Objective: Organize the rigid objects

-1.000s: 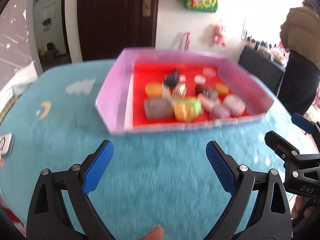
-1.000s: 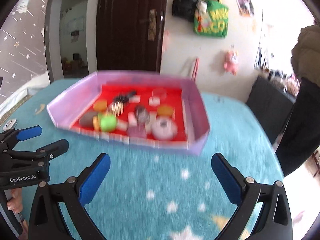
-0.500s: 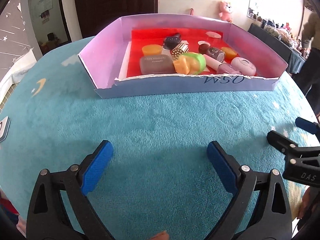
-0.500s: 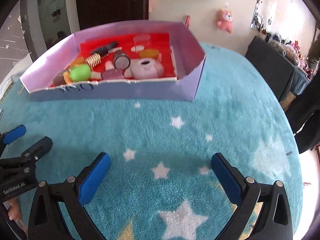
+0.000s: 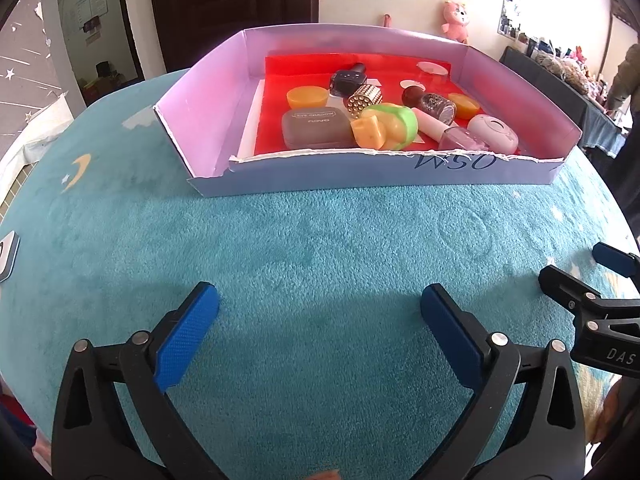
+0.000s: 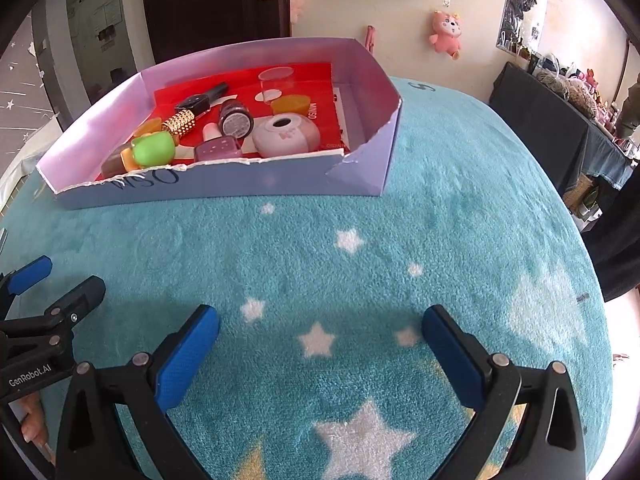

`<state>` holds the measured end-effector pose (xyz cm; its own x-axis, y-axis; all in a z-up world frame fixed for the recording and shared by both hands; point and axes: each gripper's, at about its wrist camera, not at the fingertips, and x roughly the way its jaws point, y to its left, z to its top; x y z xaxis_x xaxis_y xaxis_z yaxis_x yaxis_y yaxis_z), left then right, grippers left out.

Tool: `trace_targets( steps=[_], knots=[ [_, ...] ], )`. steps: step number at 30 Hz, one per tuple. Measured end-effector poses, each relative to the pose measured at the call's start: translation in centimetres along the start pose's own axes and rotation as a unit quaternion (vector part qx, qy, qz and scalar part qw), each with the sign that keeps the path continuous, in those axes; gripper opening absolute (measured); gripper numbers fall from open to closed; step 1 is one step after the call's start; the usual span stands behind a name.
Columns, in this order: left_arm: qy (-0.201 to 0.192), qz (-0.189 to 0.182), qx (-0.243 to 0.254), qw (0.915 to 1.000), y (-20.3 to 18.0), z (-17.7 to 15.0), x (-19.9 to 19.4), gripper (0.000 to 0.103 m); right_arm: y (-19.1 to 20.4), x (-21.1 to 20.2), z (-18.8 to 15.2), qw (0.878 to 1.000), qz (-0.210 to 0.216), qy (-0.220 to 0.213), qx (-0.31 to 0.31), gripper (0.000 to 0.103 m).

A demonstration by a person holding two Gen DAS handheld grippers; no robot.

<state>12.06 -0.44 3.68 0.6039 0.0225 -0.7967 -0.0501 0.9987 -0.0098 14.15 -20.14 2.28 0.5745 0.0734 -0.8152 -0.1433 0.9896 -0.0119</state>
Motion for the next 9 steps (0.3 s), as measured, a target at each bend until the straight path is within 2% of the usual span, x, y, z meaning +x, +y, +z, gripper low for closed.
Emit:
trace_targets(
  steps=[9],
  knots=[
    [0.0,0.0,0.0,1.0,0.01,0.09,0.1,0.103,-0.03,-0.01,0.0,1.0,0.0,0.0,0.0,0.103]
  ],
)
